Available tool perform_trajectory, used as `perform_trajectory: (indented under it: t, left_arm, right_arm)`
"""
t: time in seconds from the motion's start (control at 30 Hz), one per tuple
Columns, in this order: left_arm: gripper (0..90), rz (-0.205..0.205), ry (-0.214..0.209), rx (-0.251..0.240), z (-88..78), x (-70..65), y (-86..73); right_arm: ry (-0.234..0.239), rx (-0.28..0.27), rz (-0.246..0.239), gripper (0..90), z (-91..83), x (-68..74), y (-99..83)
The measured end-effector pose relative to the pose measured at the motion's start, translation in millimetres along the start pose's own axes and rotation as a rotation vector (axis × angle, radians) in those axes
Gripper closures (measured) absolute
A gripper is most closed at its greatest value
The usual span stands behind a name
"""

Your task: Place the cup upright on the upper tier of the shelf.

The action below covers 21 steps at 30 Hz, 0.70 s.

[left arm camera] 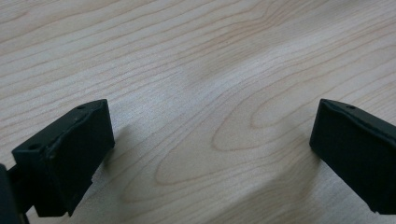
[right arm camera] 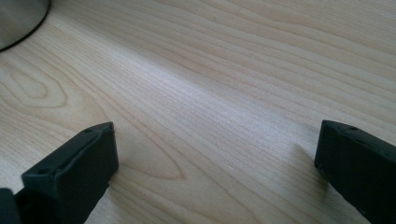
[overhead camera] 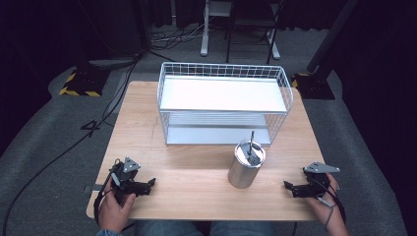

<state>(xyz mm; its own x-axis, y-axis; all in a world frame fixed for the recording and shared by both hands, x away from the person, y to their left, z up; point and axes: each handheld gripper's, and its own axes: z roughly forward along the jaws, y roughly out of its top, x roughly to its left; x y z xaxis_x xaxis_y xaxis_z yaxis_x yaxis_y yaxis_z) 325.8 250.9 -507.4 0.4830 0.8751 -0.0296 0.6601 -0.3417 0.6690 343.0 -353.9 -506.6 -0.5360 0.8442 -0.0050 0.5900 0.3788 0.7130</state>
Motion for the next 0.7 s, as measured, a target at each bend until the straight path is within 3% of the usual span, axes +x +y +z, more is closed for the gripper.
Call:
perform_trajectory:
  t: [0.2, 0.33, 0.7]
  left_arm:
    - [0.2, -0.001, 0.0, 0.0, 0.0, -0.1, -0.1]
    - [0.2, 0.0, 0.0, 0.002, -0.5, -0.2, -0.4]
    - [0.2, 0.001, 0.0, 0.001, -0.3, -0.1, -0.2]
  right_arm:
    - [0.004, 0.0, 0.005, 0.0, 0.1, -0.7, 0.5]
    - [0.032, -0.014, 0.019, 0.0, -0.8, -2.0, 0.6]
    - [0.051, -0.114, 0.034, 0.0, -23.9, 1.6, 11.6]
